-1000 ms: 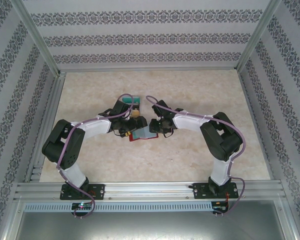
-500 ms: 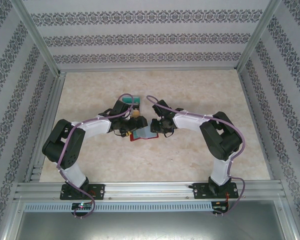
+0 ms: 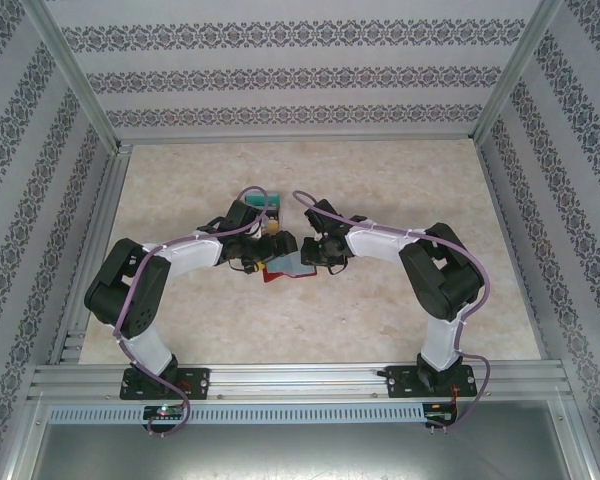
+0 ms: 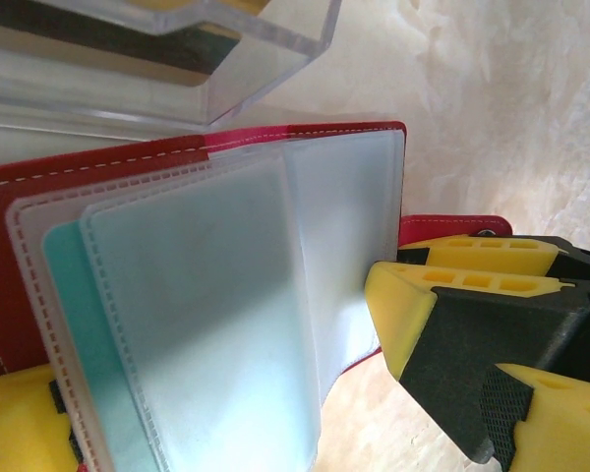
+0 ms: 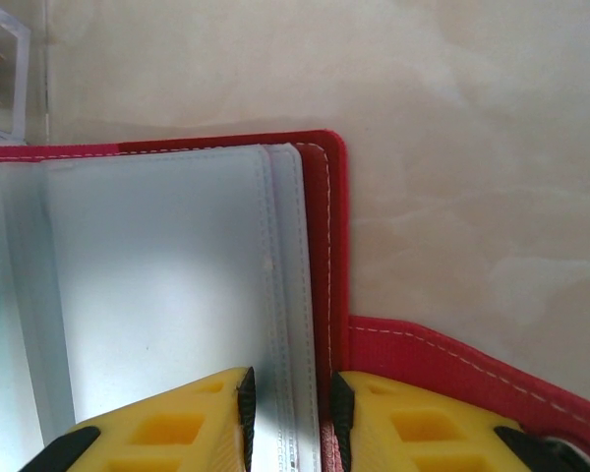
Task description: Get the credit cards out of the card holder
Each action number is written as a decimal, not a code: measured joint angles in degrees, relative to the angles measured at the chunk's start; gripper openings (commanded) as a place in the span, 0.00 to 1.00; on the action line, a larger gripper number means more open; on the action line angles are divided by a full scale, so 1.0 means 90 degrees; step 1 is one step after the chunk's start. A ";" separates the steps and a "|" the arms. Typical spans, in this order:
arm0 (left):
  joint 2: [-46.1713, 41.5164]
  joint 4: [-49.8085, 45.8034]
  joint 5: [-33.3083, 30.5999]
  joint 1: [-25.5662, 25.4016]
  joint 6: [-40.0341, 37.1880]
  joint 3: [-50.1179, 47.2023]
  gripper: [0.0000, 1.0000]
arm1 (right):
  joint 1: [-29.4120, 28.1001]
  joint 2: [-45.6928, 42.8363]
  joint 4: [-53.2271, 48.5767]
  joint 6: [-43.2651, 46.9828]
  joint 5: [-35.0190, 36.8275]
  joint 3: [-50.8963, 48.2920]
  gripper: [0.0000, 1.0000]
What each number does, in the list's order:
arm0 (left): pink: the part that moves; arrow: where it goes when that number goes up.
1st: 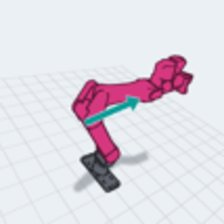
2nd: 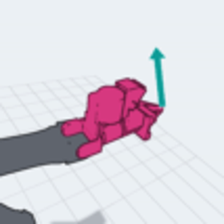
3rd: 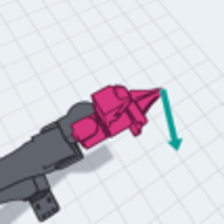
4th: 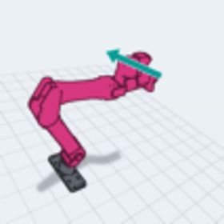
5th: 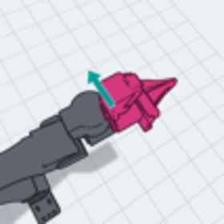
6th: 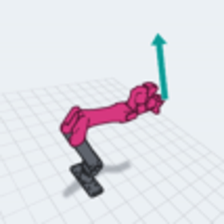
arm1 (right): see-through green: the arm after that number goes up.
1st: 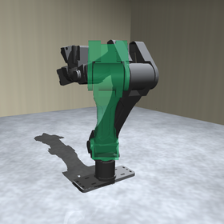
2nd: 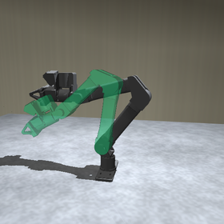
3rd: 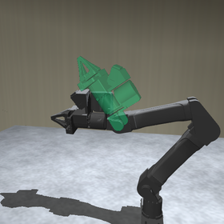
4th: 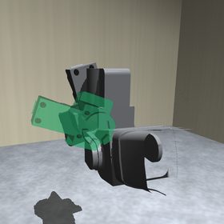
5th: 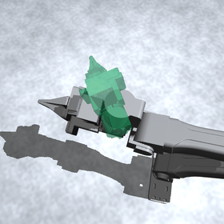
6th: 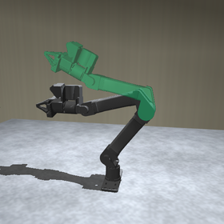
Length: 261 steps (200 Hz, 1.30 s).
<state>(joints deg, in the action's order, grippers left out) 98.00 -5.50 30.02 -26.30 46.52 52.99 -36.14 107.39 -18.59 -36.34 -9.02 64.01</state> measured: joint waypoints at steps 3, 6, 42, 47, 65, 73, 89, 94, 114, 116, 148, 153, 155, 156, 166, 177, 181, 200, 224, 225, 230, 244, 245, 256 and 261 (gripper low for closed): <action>0.0000 -0.0002 -0.0002 0.0000 0.0000 0.0000 0.99 | 0.0000 0.0000 0.0000 0.0000 0.0000 0.0002 0.32; 0.0000 -0.0002 -0.0002 0.0000 0.0000 0.0000 1.00 | 0.0000 0.0000 0.0000 0.0000 0.0000 0.0002 0.32; -0.0041 -0.0211 -0.0199 -0.0036 -0.0109 0.0032 1.00 | 0.0000 0.0000 0.0000 0.0002 0.0000 0.0002 0.32; -0.0051 -0.0296 -0.0253 -0.0039 -0.0148 0.0058 1.00 | 0.0000 0.0000 0.0002 0.0000 0.0000 0.0002 0.32; -0.0078 -0.0537 -0.0418 -0.0044 -0.0243 0.0168 0.99 | -0.0015 0.0022 0.0114 0.0002 -0.0034 0.0002 0.32; -0.0090 -0.0631 -0.0505 -0.0044 -0.0289 0.0216 0.99 | -0.0032 0.0034 0.0153 0.0002 -0.0039 0.0005 0.32; -0.0124 -0.0814 -0.0702 -0.0044 -0.0345 0.0296 0.99 | -0.0041 0.0039 0.0168 0.0002 -0.0036 0.0007 0.32; -0.0143 -0.0857 -0.0763 -0.0046 -0.0364 0.0308 0.99 | -0.0041 0.0039 0.0168 0.0002 -0.0036 0.0007 0.32; -0.0250 -0.1059 -0.0988 -0.0061 -0.0440 0.0328 0.98 | -0.0041 0.0039 0.0165 0.0002 -0.0036 0.0007 0.32; -0.0257 -0.1086 -0.1015 -0.0066 -0.0447 0.0335 0.98 | -0.0041 0.0039 0.0168 0.0002 -0.0036 0.0007 0.32; -0.0350 -0.1270 -0.1175 -0.0070 -0.0486 0.0435 0.96 | -0.0041 0.0044 0.0163 0.0002 -0.0036 0.0012 0.32; -0.0359 -0.1270 -0.1166 -0.0070 -0.0486 0.0435 0.96 | -0.0041 0.0044 0.0163 0.0002 -0.0036 0.0012 0.32; -0.0359 -0.1268 -0.1151 -0.0073 -0.0486 0.0435 0.96 | -0.0041 0.0044 0.0165 0.0002 -0.0036 0.0012 0.32; -0.0362 -0.1270 -0.1149 -0.0073 -0.0486 0.0435 0.96 | -0.0041 0.0044 0.0165 0.0002 -0.0036 0.0012 0.32; -0.0359 -0.1256 -0.1083 -0.0070 -0.0483 0.0435 0.96 | -0.0041 0.0044 0.0163 0.0002 -0.0036 0.0015 0.32; -0.0359 -0.1253 -0.1001 -0.0073 -0.0483 0.0435 0.96 | -0.0041 0.0049 0.0163 0.0002 -0.0036 0.0015 0.32; -0.0359 -0.1248 -0.0971 -0.0073 -0.0483 0.0435 0.96 | -0.0041 0.0049 0.0160 0.0002 -0.0036 0.0022 0.32; -0.0316 -0.1246 -0.0845 -0.0073 -0.0483 0.0435 0.96 | -0.0041 0.0063 0.0121 0.0002 -0.0036 0.0051 0.32; -0.0168 -0.1217 -0.0733 -0.0078 -0.0483 0.0435 0.96 | -0.0041 0.0073 0.0114 0.0002 -0.0036 0.0061 0.32; -0.0163 -0.1214 -0.0731 -0.0078 -0.0483 0.0435 0.96 | -0.0041 0.0073 0.0114 0.0002 -0.0036 0.0061 0.32; -0.0129 -0.1200 -0.0716 -0.0078 -0.0481 0.0435 0.96 | -0.0041 0.0073 0.0112 0.0002 -0.0036 0.0061 0.32; -0.0049 -0.1175 -0.0692 -0.0078 -0.0481 0.0435 0.96 | -0.0041 0.0073 0.0112 0.0002 -0.0036 0.0061 0.32; -0.0046 -0.1173 -0.0692 -0.0078 -0.0481 0.0435 0.96 | -0.0041 0.0073 0.0112 0.0000 -0.0036 0.0061 0.32; 0.0005 -0.1158 -0.0673 -0.0078 -0.0481 0.0435 0.96 | -0.0041 0.0073 0.0112 0.0000 -0.0036 0.0061 0.32; 0.0022 -0.1154 -0.0673 -0.0078 -0.0481 0.0435 0.96 | -0.0041 0.0073 0.0112 0.0000 -0.0036 0.0061 0.32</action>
<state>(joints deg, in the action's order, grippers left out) 98.19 -15.88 23.97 -27.00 42.19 56.90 -36.51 108.05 -17.58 -36.34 -9.34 64.55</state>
